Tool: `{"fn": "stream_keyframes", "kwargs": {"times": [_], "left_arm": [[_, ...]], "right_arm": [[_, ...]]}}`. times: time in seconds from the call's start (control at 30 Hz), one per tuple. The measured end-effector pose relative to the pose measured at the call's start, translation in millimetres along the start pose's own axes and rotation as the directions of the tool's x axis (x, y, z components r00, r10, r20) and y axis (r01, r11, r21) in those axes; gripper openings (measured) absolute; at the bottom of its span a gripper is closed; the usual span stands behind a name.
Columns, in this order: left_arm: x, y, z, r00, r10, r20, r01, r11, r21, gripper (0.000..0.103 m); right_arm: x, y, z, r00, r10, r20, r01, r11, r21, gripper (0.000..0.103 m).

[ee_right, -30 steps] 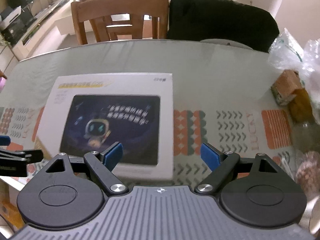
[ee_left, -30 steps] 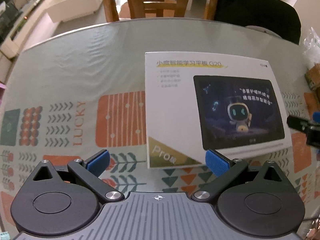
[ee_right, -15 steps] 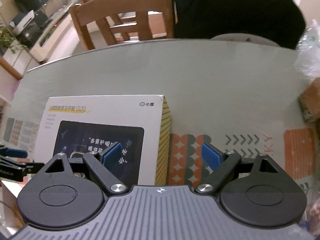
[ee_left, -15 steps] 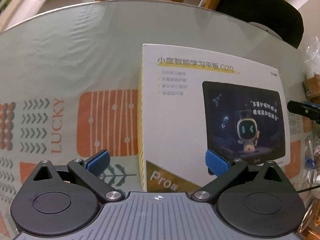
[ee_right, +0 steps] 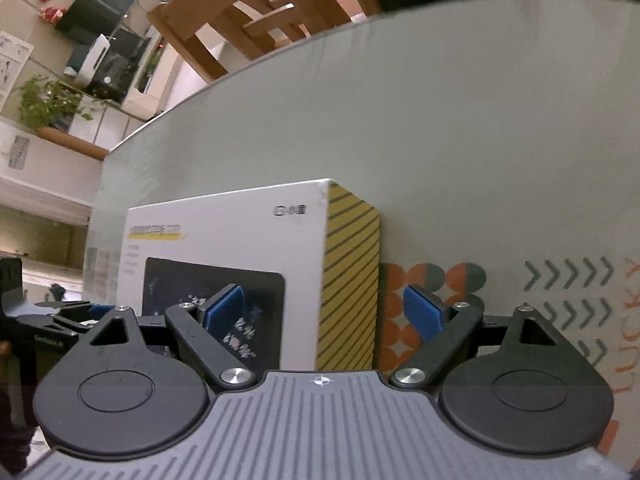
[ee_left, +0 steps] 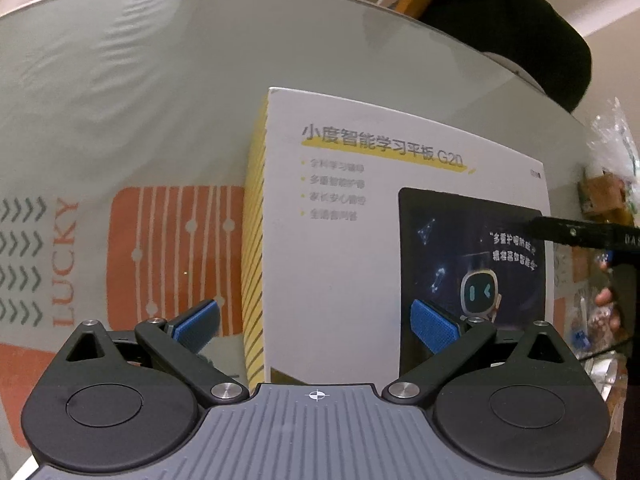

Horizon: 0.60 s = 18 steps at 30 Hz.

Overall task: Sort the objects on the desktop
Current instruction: 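Move both grippers to the tablet-printed lid box and grip its sides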

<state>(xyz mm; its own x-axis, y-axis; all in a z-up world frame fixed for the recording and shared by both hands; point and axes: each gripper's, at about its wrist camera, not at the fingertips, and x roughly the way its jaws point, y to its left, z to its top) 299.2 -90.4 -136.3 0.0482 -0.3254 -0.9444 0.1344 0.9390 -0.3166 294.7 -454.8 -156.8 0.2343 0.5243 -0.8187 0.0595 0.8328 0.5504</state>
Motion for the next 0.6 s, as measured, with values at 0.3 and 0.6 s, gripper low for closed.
{"fn": "stream_keyframes", "kwargs": {"times": [0.3, 0.6], "left_arm": [[11.4, 3.4, 3.4, 0.996, -0.089, -0.027, 0.089, 0.996, 0.015, 0.103], [13.3, 5.0, 6.4, 0.996, -0.092, -0.014, 0.092, 0.996, -0.007, 0.103]], "right_arm": [[17.7, -18.1, 5.9, 0.988, 0.145, -0.054, -0.142, 0.988, 0.052, 0.103], [24.1, -8.6, 1.1, 0.99, 0.14, -0.03, -0.139, 0.99, 0.025, 0.103]]}}
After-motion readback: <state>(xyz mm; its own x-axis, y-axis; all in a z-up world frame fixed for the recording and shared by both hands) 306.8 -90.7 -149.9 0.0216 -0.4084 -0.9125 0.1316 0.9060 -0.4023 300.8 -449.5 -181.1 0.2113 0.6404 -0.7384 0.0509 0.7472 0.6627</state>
